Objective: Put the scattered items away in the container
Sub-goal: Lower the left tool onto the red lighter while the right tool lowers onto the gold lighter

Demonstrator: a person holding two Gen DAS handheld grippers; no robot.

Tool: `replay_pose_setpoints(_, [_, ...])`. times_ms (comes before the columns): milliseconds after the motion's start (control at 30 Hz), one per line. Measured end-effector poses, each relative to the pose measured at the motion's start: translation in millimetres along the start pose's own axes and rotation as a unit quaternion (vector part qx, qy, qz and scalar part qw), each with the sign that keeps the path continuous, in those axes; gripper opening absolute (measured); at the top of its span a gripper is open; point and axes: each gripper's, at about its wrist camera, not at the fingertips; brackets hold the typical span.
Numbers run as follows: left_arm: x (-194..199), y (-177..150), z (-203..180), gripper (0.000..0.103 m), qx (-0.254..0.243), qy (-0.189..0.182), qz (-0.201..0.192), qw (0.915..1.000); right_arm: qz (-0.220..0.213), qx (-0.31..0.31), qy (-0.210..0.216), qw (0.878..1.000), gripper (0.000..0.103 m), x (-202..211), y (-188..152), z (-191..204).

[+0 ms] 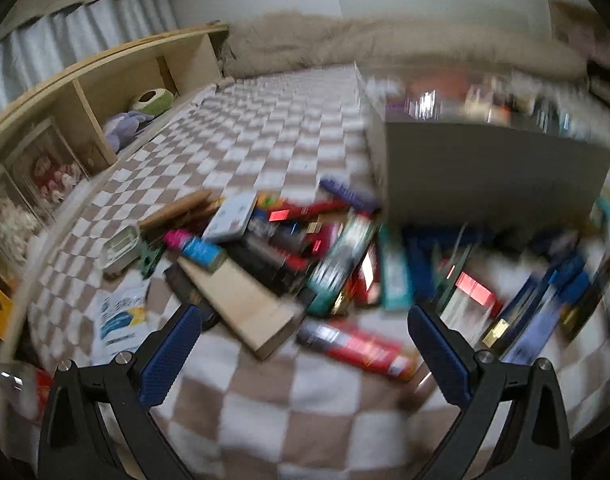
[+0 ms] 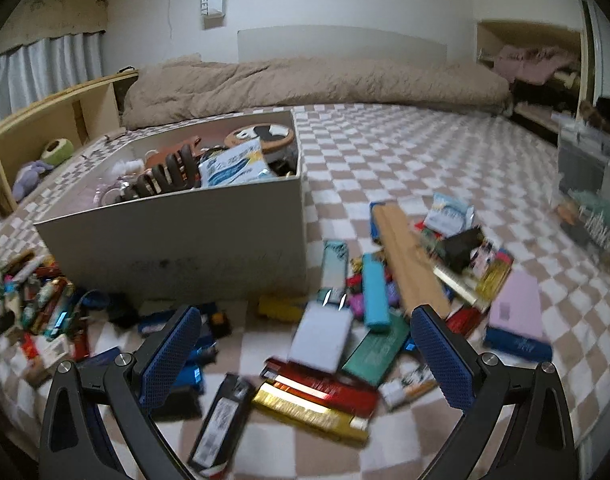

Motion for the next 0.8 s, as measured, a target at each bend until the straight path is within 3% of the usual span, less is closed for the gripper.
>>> replay_pose_setpoints(167, [-10.3,-19.4,8.0,0.103,-0.011,0.012,0.034,0.9993,0.000,0.024,-0.002,1.000,0.103,8.0,-10.7,3.6])
replay_pose_setpoints(300, [-13.6,-23.2,8.6,0.103,-0.001,-0.025,0.048,0.9985,0.008,0.036,-0.001,0.999,0.103,13.5,-22.1,3.8])
replay_pose_setpoints(667, [-15.6,-23.8,-16.8,0.103,-0.024,-0.064,0.050,0.9964,0.028,0.043,-0.011,0.999,0.103,17.8,-50.0,4.6])
replay_pose_setpoints(800, [-19.2,-22.4,-19.1,0.103,-0.012,-0.077,0.058,0.9953,0.052,0.039,0.014,0.998,0.103,14.5,-59.2,4.5])
Point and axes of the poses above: each gripper's, at about its wrist camera, not at the fingertips, and x roughly against the way its jaws point, z to its left, y to its top, and after that the axes turned 10 degrees about -y, right-handed
